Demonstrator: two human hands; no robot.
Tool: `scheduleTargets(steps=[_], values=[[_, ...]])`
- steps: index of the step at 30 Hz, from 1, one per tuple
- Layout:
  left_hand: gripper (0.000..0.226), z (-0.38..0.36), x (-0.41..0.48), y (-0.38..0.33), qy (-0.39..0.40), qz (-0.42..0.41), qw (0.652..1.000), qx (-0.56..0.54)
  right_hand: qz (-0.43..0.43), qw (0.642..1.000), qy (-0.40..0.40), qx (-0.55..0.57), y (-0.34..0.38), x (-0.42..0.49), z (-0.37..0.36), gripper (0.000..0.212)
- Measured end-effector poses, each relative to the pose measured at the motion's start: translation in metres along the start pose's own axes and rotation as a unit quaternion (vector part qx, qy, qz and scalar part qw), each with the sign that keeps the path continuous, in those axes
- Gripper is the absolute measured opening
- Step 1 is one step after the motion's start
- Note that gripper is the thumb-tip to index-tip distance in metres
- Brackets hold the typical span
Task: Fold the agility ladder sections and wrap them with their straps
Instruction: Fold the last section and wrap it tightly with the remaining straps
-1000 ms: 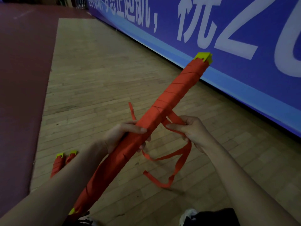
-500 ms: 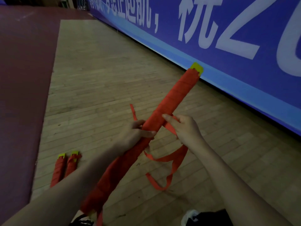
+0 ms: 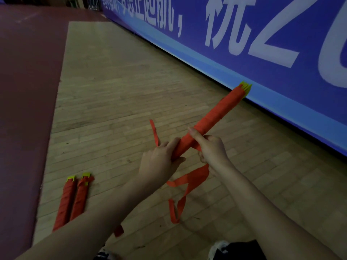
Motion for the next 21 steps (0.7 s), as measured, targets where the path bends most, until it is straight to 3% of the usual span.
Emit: scheduleTargets(steps=[2, 4, 6, 13, 18, 21], values=[[0.063, -0.016, 0.002, 0.005, 0.072, 0.03, 0.971, -0.224, 0.003, 1.0, 0.004, 0.018, 0.003, 0.001, 0.0, 0.042], [0.062, -0.031, -0.001, 0.002, 0.152, 0.066, 0.89, -0.425, 0.003, 1.0, 0.008, 0.029, 0.005, 0.003, 0.0, 0.043], [0.058, -0.037, -0.005, -0.004, 0.217, 0.09, 0.816, -0.527, 0.012, 0.999, 0.014, 0.045, 0.009, 0.004, 0.0, 0.047], [0.049, -0.031, -0.016, -0.015, 0.34, 0.075, 0.674, -0.651, 0.07, 0.973, 0.09, 0.202, 0.033, -0.001, -0.005, 0.041], [0.066, -0.027, -0.026, -0.03, 0.384, 0.027, 0.607, -0.695, 0.084, 0.969, 0.124, 0.198, 0.039, -0.006, -0.008, 0.035], [0.065, -0.023, -0.031, -0.037, 0.391, 0.005, 0.564, -0.727, 0.089, 0.97, 0.139, 0.181, 0.041, -0.006, -0.01, 0.032]])
Point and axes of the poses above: each hand's wrist, its own x-axis towards the middle knuckle, its own z-axis out of the back of the hand, y = z × x, the point moved 10 cm from there along x, towards the middle knuckle, and after that the axes turned 12 degrees about x, right-handed, at the moved point
